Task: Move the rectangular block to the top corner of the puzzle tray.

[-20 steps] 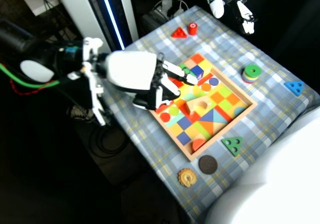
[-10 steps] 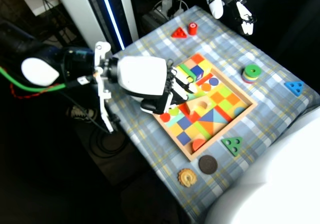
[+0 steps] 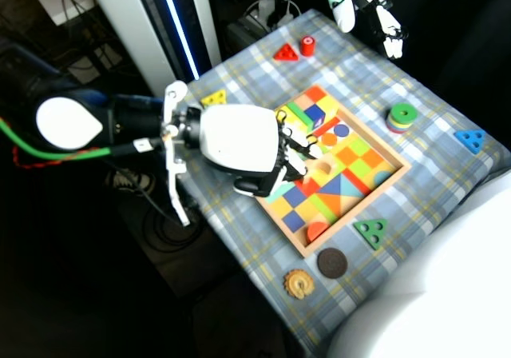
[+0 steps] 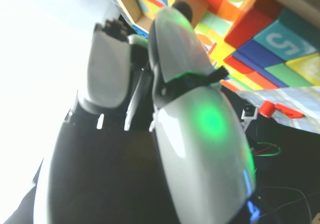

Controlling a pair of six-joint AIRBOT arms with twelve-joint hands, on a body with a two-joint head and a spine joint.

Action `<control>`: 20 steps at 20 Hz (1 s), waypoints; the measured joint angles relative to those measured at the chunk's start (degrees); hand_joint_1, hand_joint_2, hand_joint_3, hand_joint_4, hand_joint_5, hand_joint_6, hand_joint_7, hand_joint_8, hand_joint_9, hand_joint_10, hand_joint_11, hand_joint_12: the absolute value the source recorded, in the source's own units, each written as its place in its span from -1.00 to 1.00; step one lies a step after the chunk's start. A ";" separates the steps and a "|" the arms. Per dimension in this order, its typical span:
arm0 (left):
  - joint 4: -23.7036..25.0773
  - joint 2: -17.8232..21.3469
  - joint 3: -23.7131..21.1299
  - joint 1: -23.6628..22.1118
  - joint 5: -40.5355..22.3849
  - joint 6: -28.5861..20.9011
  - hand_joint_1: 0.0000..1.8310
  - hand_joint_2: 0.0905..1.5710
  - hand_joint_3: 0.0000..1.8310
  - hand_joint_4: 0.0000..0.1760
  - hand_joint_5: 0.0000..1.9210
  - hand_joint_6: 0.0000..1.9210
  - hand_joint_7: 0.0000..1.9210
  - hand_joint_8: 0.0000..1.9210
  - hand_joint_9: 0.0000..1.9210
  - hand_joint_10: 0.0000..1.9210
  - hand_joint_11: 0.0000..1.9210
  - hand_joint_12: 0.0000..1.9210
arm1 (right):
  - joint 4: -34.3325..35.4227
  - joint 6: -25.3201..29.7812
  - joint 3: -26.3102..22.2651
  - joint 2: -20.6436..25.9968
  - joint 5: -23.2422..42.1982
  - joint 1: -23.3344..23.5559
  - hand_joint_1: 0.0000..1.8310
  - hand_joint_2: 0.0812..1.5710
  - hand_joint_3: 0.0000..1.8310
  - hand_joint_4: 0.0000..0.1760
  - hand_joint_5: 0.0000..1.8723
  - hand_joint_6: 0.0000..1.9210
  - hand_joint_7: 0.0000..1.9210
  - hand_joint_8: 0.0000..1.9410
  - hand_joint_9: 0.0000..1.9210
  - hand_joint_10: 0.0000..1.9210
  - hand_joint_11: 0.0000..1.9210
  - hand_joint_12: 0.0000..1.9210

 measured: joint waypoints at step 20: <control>0.37 0.00 0.11 0.00 0.42 0.00 -0.95 0.59 -1.00 -0.49 -0.66 -1.00 -0.73 -1.00 -0.78 -1.00 -1.00 -0.42 | -12.41 8.61 2.80 -3.37 -1.68 0.96 0.80 0.27 -0.70 -0.59 -0.48 -1.00 0.41 1.00 0.63 1.00 0.66 1.00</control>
